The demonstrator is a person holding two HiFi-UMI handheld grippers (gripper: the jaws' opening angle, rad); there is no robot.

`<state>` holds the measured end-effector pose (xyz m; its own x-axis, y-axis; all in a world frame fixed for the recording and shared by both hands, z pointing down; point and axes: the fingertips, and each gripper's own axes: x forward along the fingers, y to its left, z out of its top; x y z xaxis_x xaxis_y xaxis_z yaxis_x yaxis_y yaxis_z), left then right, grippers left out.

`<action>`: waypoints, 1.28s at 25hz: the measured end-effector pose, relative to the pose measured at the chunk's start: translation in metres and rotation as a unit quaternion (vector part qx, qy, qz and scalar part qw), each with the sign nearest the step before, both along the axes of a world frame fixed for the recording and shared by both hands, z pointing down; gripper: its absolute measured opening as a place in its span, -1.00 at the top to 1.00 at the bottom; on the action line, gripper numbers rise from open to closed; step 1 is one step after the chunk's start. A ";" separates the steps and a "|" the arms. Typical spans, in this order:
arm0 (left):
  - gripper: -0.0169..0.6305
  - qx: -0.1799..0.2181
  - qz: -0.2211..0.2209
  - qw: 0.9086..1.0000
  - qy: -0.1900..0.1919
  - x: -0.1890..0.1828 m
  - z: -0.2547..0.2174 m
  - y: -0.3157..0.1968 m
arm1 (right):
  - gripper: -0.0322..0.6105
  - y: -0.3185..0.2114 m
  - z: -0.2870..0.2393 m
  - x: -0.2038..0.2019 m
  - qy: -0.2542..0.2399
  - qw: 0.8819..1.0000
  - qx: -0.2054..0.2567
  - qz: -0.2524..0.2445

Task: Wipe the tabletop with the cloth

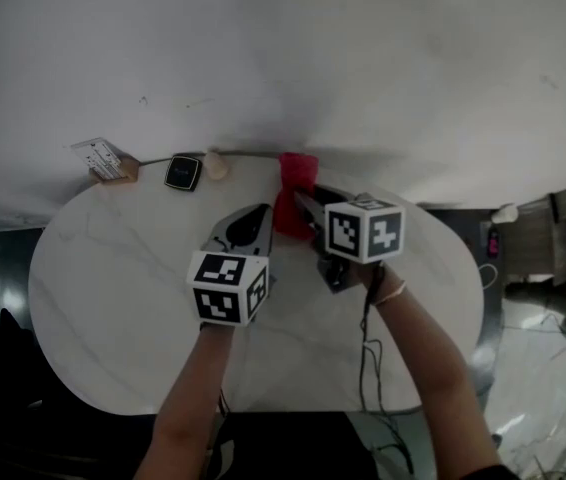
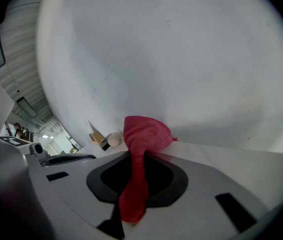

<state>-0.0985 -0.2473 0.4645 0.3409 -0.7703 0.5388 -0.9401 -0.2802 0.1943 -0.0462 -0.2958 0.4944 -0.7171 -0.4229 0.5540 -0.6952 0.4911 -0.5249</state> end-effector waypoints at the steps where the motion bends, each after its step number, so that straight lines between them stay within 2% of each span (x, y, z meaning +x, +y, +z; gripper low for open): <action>1: 0.94 0.000 0.002 1.000 0.001 0.002 0.001 -0.001 | 0.70 -0.002 0.003 0.006 0.012 1.000 -0.003 0.008; 8: 0.94 0.004 0.031 0.999 0.006 0.030 -0.001 -0.010 | 0.70 -0.011 0.020 0.073 0.102 0.993 -0.031 0.055; 18: 0.94 0.011 0.096 0.995 0.014 0.094 -0.004 -0.022 | 0.70 -0.005 0.024 0.176 0.212 0.973 -0.031 0.084; 22: 0.94 0.014 0.121 0.992 0.023 0.122 -0.006 -0.023 | 0.70 0.000 0.025 0.227 0.257 0.960 -0.033 0.103; 28: 0.94 0.008 0.154 0.988 0.029 0.157 -0.004 -0.016 | 0.70 0.016 0.025 0.304 0.299 0.943 -0.043 0.143; 32: 0.94 0.007 0.167 0.985 0.032 0.171 -0.005 -0.011 | 0.70 0.030 0.023 0.357 0.355 0.918 -0.042 0.171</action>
